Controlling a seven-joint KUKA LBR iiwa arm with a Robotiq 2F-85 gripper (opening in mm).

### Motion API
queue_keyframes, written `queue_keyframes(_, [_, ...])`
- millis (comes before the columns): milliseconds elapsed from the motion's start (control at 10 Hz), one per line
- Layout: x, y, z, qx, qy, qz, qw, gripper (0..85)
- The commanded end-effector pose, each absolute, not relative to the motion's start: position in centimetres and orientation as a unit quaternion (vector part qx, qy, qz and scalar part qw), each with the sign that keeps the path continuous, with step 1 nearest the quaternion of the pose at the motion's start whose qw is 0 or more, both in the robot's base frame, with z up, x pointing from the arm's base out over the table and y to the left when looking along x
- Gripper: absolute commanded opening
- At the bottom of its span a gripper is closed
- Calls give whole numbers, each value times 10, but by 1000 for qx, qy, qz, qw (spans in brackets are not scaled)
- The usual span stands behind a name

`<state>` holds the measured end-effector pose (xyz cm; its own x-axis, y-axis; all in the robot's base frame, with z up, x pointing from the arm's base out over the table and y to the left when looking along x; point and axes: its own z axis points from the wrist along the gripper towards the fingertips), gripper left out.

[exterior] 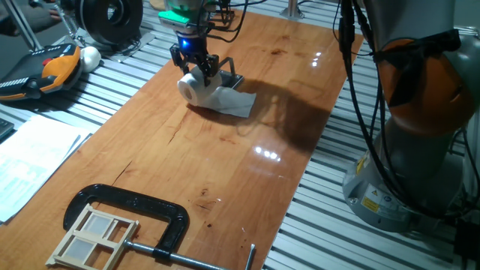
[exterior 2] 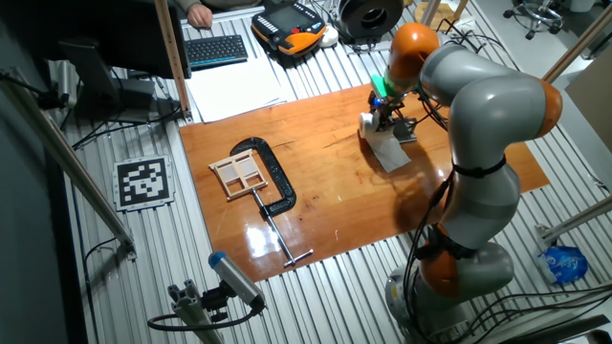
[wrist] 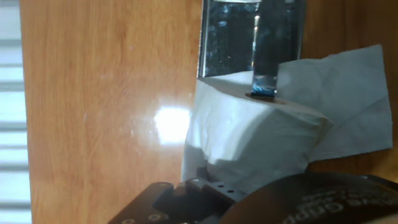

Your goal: Take the roll of paper down from the shelf

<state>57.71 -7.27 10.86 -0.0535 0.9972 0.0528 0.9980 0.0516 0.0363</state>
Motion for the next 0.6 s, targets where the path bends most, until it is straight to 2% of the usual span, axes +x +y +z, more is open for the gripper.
queue_keyframes(0, [577,-73,109,-678,-735,-34,5,0])
queue_keyframes(500, [572,-54,109,-693,-720,-39,3,0])
